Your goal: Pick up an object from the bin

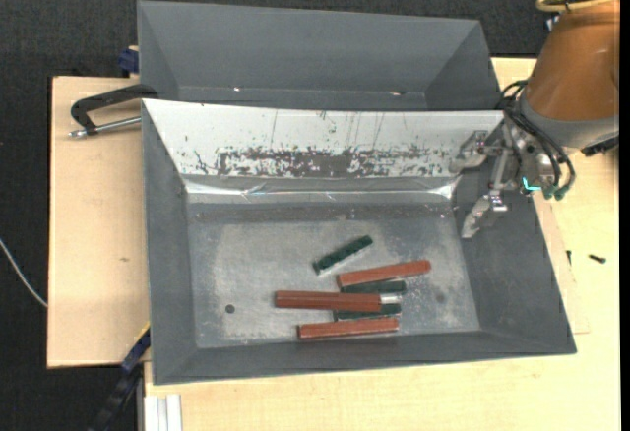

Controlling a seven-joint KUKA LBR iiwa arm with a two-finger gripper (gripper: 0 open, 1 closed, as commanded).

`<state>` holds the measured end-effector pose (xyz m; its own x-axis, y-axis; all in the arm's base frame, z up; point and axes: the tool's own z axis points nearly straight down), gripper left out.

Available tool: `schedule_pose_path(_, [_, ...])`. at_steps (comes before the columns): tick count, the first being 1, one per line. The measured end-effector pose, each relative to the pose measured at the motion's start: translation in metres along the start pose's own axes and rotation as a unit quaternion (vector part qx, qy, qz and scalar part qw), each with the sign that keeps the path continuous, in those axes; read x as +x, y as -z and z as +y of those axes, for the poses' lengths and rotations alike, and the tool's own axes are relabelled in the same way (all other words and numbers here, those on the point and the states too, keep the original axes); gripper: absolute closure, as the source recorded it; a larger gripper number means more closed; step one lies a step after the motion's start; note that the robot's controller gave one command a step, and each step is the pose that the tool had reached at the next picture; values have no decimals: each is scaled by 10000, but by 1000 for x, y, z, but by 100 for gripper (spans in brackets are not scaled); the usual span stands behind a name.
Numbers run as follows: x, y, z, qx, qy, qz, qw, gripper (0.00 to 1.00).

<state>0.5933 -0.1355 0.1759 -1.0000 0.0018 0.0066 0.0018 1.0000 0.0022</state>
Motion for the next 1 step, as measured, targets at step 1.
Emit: schedule_pose_path(1, [-2,5,0,8,9,-41,10000,0])
